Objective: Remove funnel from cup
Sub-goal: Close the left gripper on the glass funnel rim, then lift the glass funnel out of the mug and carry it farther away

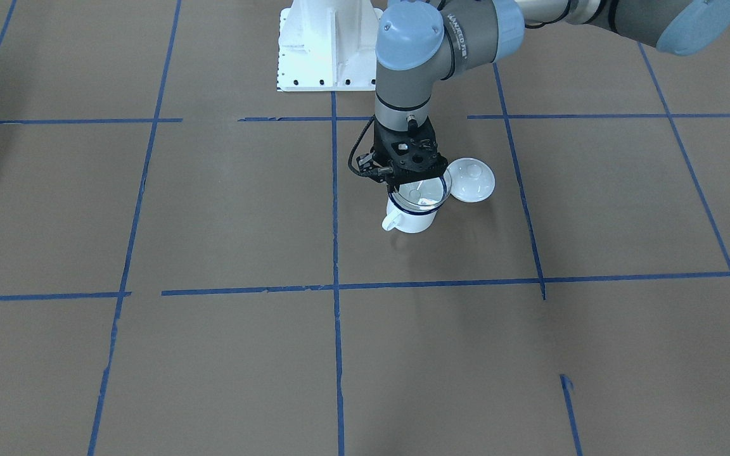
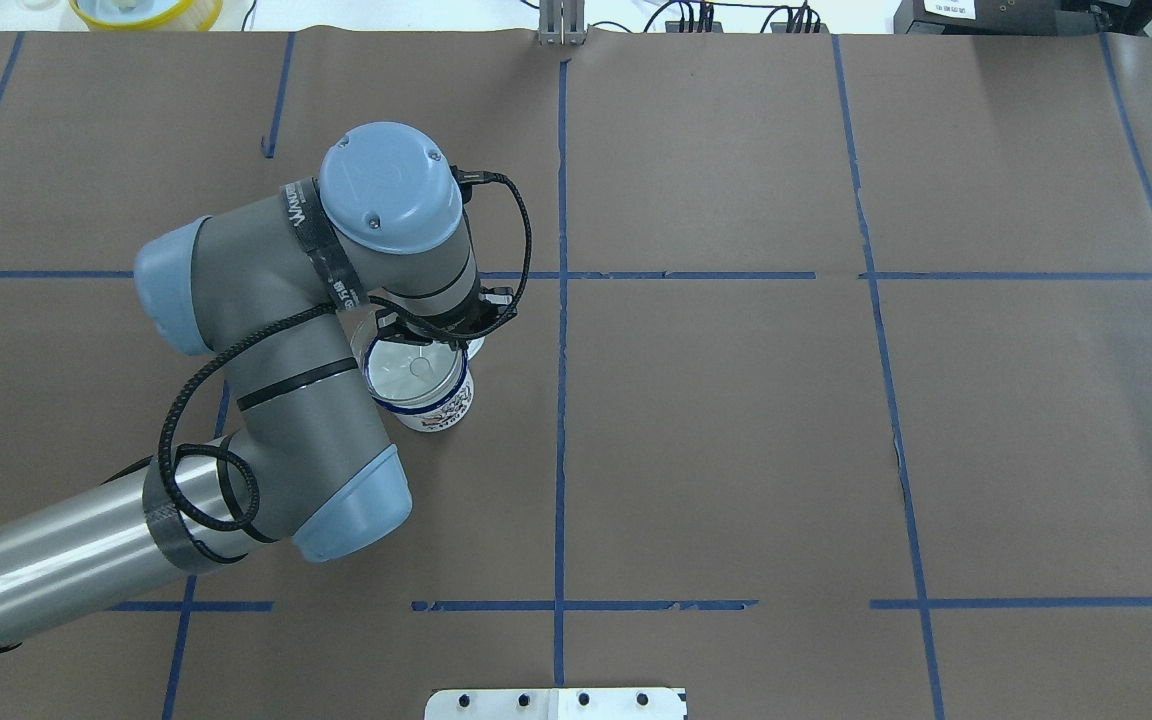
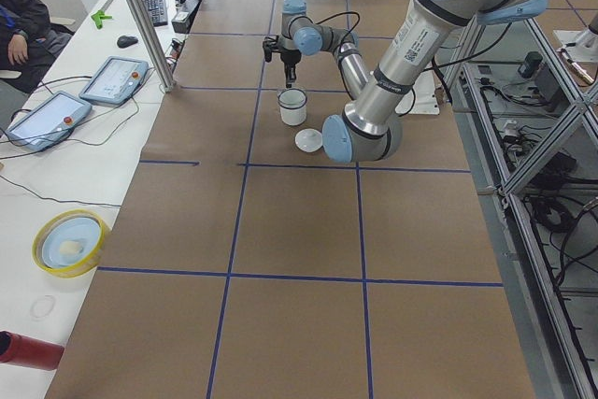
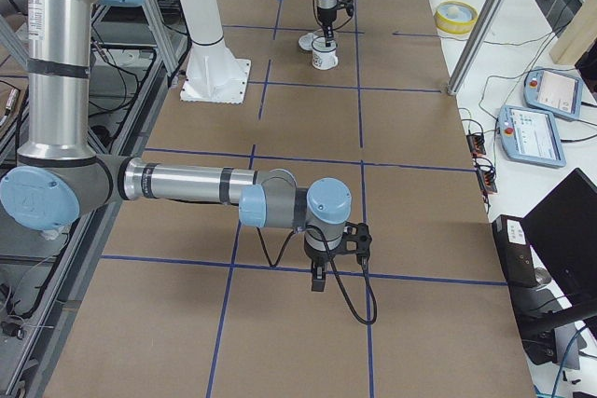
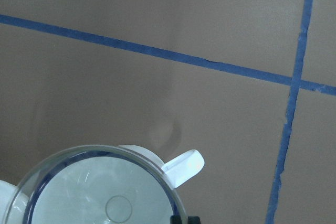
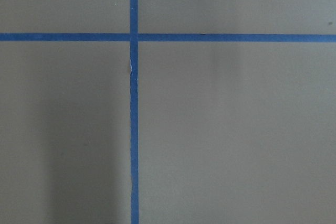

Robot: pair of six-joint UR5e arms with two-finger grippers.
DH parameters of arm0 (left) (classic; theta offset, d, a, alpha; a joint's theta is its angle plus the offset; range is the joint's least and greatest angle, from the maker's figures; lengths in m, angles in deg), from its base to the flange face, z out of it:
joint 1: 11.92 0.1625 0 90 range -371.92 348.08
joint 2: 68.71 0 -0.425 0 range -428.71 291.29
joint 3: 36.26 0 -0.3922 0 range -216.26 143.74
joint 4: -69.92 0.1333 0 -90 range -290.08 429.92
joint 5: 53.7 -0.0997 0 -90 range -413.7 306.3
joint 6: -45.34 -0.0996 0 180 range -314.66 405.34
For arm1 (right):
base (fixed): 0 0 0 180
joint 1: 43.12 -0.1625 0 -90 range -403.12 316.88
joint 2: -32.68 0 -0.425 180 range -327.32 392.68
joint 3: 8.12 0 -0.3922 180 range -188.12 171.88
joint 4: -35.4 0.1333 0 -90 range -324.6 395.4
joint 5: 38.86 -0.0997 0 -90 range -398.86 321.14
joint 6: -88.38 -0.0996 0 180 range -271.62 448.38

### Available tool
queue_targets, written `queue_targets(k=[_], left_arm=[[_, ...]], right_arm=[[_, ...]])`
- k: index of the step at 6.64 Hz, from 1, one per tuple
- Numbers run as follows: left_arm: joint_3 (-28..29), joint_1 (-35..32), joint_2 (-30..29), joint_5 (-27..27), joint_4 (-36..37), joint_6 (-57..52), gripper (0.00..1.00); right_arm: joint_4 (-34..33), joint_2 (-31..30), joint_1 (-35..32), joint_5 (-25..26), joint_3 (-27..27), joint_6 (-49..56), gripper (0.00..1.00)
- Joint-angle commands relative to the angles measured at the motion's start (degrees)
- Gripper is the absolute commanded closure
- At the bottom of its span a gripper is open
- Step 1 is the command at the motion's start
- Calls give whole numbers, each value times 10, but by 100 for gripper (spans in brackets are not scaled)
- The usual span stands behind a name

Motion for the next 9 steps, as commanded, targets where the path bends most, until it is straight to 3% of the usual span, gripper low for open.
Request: queue_targets(k=[1,3,4,6,9], left_arm=[[-82,-20,-5,5,78,-17,100],[-116,-90,-18,18,90,29,100],[-113,-116,-11,4,25,115,100],[-86,-139,38,-110,-189,294,100],[144,-143,54,-262,-449,540,100]], right_arm=[[0,0,0,0,0,0,0],[0,0,0,0,0,0,0],[0,0,0,0,0,0,0],[0,0,0,0,0,0,0],[0,0,0,0,0,0,0]])
